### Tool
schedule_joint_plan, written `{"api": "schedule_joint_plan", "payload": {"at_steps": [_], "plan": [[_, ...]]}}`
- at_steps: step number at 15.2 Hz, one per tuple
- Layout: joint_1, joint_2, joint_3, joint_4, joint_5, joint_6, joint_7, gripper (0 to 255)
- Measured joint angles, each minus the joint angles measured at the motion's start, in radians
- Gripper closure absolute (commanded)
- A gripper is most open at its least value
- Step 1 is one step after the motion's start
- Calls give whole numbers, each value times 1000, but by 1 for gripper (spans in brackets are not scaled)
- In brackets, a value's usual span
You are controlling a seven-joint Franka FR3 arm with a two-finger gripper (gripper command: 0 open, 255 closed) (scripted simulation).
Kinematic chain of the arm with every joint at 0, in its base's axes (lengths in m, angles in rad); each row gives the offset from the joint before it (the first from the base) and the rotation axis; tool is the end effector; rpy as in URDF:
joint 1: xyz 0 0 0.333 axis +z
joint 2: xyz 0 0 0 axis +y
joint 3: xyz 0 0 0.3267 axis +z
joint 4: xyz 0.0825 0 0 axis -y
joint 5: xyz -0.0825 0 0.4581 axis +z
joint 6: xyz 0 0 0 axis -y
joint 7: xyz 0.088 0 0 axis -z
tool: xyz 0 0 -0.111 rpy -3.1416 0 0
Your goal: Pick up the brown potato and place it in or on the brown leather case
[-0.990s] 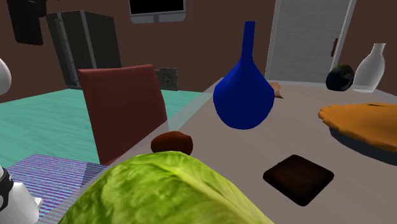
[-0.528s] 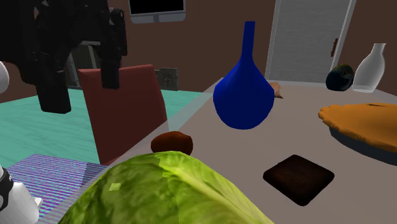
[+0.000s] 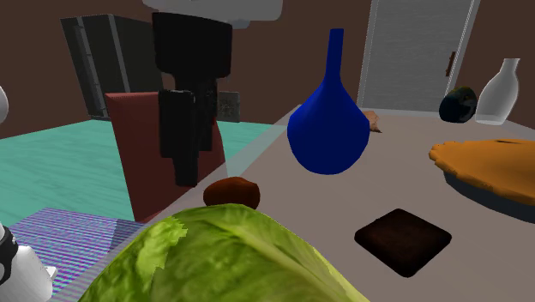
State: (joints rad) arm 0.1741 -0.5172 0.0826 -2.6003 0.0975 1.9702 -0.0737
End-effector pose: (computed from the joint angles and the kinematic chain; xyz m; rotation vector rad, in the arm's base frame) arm 0.4102 0.1119 0.3843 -3.0703 -0.4237 0.1815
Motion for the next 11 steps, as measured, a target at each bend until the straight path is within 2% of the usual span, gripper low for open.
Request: {"api": "schedule_joint_plan", "payload": {"at_steps": [5, 11], "plan": [[56, 139, 44, 2, 59, 143, -1, 0], [70, 199, 60, -27, 76, 235, -1, 0]]}}
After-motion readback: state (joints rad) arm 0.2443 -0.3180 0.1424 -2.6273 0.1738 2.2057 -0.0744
